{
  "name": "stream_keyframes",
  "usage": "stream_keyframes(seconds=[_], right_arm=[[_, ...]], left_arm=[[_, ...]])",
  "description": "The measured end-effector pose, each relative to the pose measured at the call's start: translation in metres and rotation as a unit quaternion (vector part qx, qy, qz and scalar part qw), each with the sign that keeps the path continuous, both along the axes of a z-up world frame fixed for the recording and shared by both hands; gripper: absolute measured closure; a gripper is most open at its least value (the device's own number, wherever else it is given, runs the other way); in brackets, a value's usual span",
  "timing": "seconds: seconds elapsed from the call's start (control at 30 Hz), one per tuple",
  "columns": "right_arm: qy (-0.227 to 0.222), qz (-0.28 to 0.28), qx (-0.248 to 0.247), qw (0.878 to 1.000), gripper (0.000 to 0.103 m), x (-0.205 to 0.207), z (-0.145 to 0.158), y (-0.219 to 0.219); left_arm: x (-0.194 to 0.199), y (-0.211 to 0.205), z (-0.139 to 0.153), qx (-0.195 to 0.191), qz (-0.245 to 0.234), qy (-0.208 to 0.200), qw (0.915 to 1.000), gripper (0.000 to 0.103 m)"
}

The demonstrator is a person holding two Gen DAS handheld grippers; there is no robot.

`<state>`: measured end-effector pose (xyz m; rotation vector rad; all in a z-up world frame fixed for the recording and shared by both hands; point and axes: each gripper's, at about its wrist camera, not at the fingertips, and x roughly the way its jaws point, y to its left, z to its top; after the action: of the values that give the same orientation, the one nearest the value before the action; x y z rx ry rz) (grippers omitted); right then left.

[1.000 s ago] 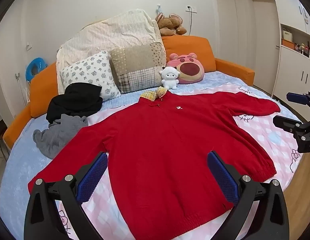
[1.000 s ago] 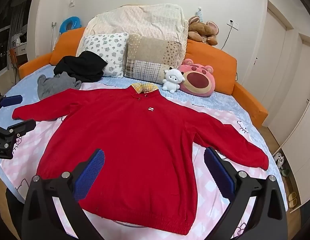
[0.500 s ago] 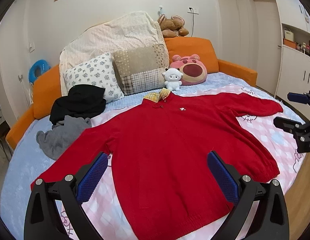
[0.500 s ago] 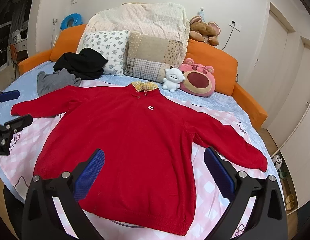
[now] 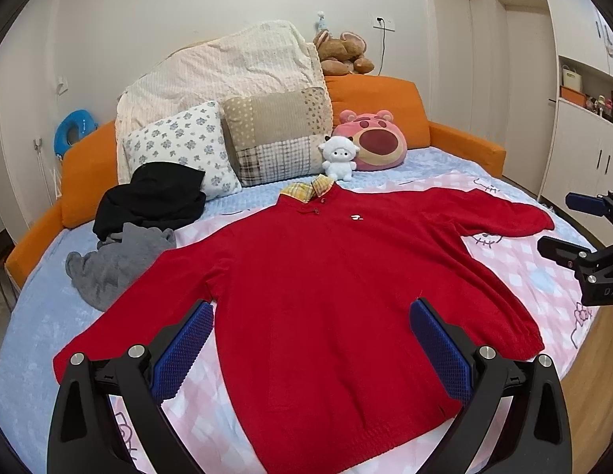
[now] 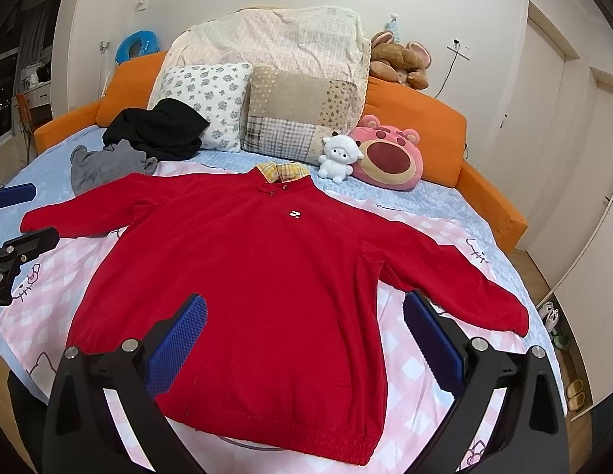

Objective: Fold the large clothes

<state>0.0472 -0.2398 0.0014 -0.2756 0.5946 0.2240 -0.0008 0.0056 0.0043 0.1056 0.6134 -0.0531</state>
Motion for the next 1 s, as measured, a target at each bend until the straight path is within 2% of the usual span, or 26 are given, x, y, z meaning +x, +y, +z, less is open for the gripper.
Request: stream_keyframes(seconds=[0.37, 1.0], right_arm=[[0.002, 0.004, -0.002, 1.0, 0.005, 0.003, -0.001, 0.001], [-0.025, 0.013, 0.011, 1.0, 0.005, -0.007, 0.012, 0.008]], left_arm=[[-0.002, 0.0, 0.0, -0.002, 0.001, 0.0, 1.0, 0.002], [-0.005, -0.003, 0.004, -0.01, 0.003, -0.018, 0.9998, 0.002]])
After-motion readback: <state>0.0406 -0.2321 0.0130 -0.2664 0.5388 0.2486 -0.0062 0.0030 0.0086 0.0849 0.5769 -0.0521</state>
